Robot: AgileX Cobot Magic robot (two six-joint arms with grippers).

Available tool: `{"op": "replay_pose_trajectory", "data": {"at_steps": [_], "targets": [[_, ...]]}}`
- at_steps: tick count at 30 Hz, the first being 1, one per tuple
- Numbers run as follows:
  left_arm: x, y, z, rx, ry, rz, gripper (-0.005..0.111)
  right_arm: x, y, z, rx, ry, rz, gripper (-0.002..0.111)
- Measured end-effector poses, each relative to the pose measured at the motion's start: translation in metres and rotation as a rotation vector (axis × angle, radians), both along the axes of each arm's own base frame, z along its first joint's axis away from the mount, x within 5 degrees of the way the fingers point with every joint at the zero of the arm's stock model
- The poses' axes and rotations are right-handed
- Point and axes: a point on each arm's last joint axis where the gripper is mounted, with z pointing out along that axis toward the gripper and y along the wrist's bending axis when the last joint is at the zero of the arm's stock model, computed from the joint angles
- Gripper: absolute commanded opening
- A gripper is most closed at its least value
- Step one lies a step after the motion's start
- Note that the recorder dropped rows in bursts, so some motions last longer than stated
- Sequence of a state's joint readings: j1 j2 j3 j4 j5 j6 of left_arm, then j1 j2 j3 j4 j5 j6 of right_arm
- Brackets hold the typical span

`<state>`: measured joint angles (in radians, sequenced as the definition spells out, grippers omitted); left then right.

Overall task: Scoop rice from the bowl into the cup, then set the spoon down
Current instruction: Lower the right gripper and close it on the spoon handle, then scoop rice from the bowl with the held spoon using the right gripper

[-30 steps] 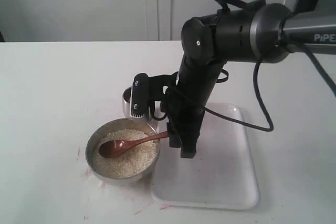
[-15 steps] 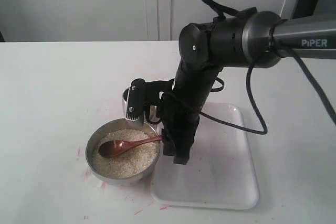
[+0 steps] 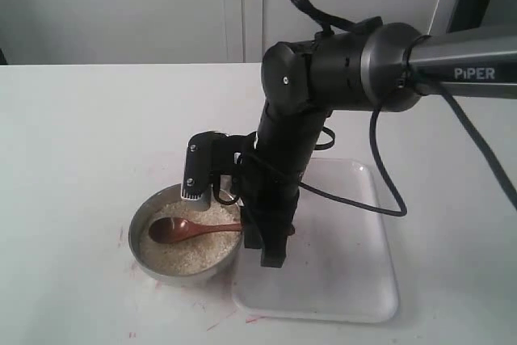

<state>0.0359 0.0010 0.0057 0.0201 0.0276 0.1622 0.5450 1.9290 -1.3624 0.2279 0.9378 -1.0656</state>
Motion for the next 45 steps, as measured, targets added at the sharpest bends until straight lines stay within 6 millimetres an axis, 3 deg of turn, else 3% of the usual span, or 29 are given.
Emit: {"op": "replay_pose_trajectory", "data": {"at_steps": [8,11,14,17,22,27,30,34,38,45], "targets": [[0.0,0.0,0.0,0.0,0.0,0.0,0.014,-0.001,0.0,0.0,-0.001,0.002,0.002,0.0],[0.0,0.0,0.0,0.0,0.0,0.0,0.014,-0.001,0.0,0.001,0.001,0.002,-0.012,0.0],[0.0,0.0,0.0,0.0,0.0,0.0,0.014,-0.003,-0.001,0.013,0.021,-0.014,-0.057,0.0],[0.0,0.0,0.0,0.0,0.0,0.0,0.014,-0.011,-0.001,0.042,0.068,-0.057,-0.139,0.0],[0.0,0.0,0.0,0.0,0.0,0.0,0.014,-0.033,0.003,0.079,0.047,-0.154,-0.26,0.0],[0.0,0.0,0.0,0.0,0.0,0.0,0.014,-0.078,0.018,0.104,-0.339,-0.468,-0.232,0.0],[0.0,0.0,0.0,0.0,0.0,0.0,0.014,-0.092,0.035,0.112,-0.346,-0.627,-0.258,0.0],[0.0,0.0,0.0,0.0,0.0,0.0,0.014,-0.099,0.031,0.094,-0.378,-0.669,-0.342,0.0],[0.0,0.0,0.0,0.0,0.0,0.0,0.014,-0.101,0.022,0.06,-0.489,-0.675,-0.285,0.0],[0.0,0.0,0.0,0.0,0.0,0.0,0.014,-0.091,0.035,0.036,-0.472,-0.733,-0.222,0.0]]}}
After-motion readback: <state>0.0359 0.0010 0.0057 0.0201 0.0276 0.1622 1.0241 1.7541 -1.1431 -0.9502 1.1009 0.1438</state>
